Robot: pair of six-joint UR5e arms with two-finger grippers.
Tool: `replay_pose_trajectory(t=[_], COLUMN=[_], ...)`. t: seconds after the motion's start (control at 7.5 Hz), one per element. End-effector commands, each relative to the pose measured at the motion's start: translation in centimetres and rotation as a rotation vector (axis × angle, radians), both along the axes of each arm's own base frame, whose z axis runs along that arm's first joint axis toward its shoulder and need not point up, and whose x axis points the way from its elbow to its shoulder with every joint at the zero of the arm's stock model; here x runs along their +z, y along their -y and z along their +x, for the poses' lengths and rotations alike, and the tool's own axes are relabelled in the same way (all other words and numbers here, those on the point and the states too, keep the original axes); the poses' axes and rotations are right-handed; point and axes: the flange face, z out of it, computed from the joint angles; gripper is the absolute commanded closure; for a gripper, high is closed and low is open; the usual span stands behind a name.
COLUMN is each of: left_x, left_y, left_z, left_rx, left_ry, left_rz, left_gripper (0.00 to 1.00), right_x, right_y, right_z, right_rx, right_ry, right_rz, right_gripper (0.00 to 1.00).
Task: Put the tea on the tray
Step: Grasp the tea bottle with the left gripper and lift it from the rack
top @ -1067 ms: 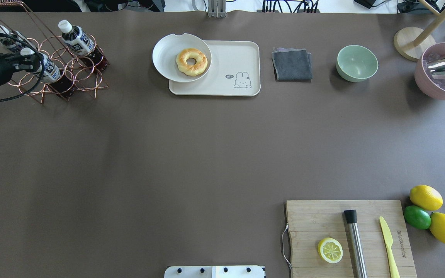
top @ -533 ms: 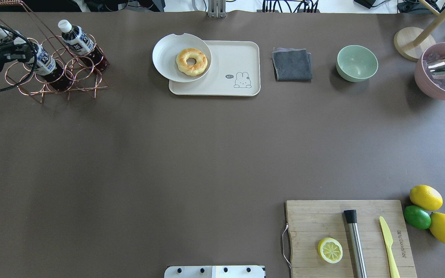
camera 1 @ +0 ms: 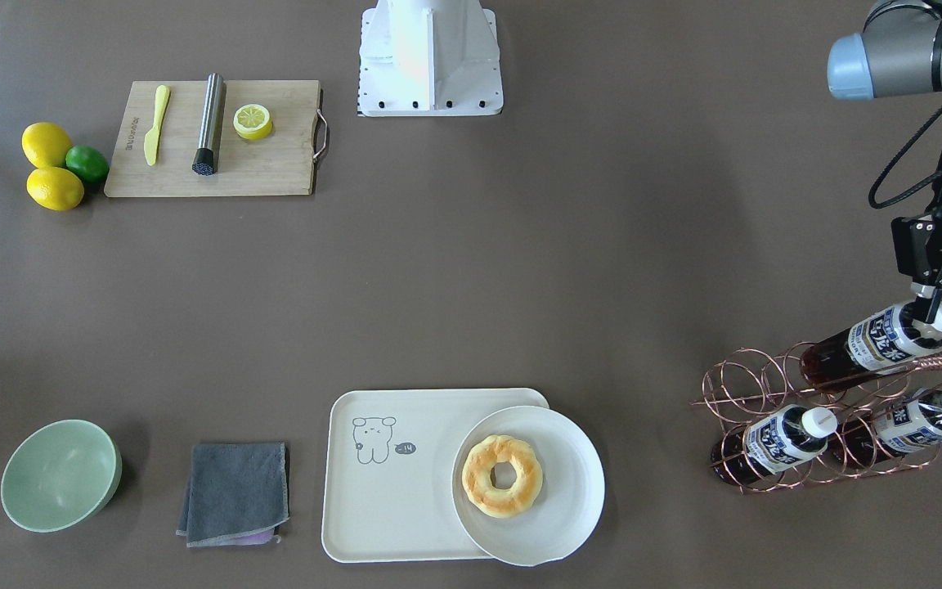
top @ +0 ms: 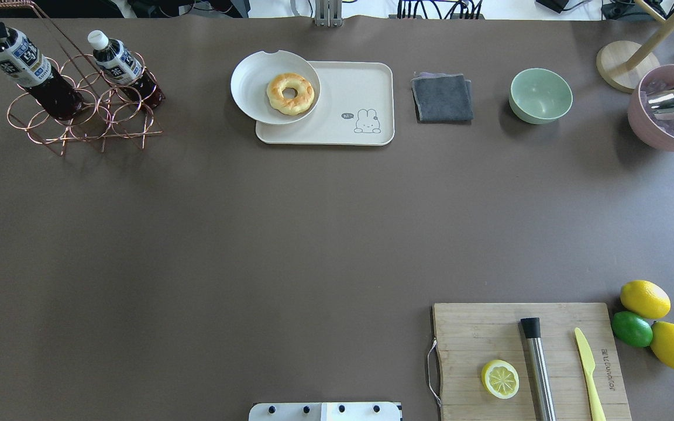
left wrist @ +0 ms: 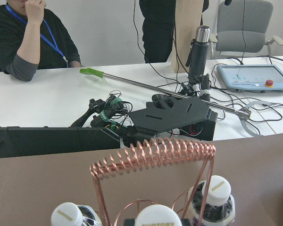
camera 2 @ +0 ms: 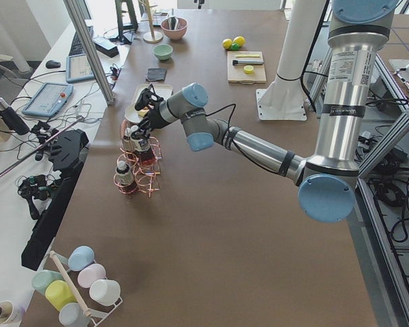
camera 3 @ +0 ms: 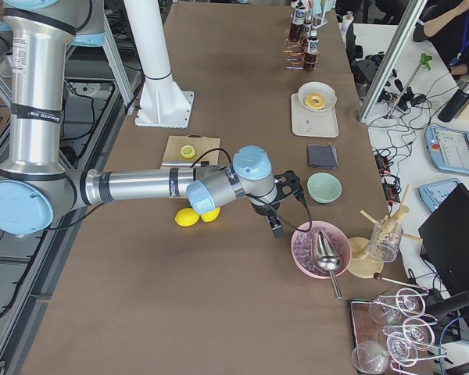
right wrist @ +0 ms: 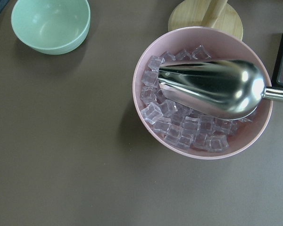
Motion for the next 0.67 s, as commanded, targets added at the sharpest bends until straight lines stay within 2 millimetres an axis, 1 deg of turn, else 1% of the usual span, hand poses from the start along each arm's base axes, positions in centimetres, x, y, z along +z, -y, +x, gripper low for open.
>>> replay_pose_trajectory(t=[0.0,0.13,0.27,0.4,0.53], left_x=[-4.3,-5.8,-7.8,-9.8,-11.0], left_y=[-1.8,-2.5,-2.8,-3.5,-4.4], left_z=[-4.1,-4.0,-1.9,2.8,7.4], left_rx=[0.102,0.109,0.148,0.209,0.214], left_ry=[-0.01,-0.016,-0.032,-0.043,-0.026], left_rz=[-0.015,0.001,0.036,0.073,0.108], left_gripper=[1.0,1.0,1.0,1.0,1.0], right_x=[-0.1,-0.2,-0.3,-0.4,-0.4], right_y=[0.0,-0.1,-0.1,-0.1,-0.1], right_z=[0.0,0.0,0.0,0.0,0.0], right_rx=[0.0,0.0,-0.002,-0.002,-0.003], right_ry=[0.0,0.002,0.003,0.003,0.005], right_rz=[0.002,0.004,0.006,0.009,0.009], right_gripper=[0.0,0.0,0.0,0.0,0.0])
